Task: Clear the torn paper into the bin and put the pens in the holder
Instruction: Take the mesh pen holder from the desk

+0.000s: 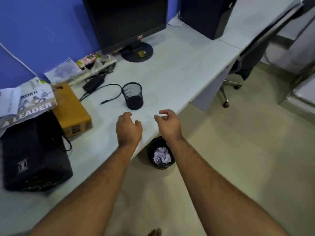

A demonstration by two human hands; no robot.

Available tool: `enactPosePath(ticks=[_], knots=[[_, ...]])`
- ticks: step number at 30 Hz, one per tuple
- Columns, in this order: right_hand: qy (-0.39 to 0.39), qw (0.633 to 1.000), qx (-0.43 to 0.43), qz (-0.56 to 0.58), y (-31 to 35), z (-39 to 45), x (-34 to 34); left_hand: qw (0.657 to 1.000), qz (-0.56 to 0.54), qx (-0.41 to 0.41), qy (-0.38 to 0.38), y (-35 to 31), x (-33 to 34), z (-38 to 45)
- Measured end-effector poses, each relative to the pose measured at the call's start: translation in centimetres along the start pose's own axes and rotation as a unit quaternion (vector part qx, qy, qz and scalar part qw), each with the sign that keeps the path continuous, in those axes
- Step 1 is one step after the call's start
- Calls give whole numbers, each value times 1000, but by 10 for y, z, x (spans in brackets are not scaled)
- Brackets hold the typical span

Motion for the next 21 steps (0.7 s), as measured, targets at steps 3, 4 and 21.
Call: enactPosePath(ticks=[3,4,21], knots=[[22,997,-30,-69,20,21,36,992,105,-7,66,45,22,11],[23,995,-40,-90,24,29,46,988,128,-12,89,57,32,9],[55,991,-71,-97,46,111,127,961,260,11,94,71,52,-1]])
Point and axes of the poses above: each hand's wrist, its own z-axis towards the middle knuckle, its own x-axis out of the palm, y = z × x, the point moved 6 cm from there along z, towards the middle knuckle, and after that the axes turned 15 degrees about x, right-handed, at the moved point
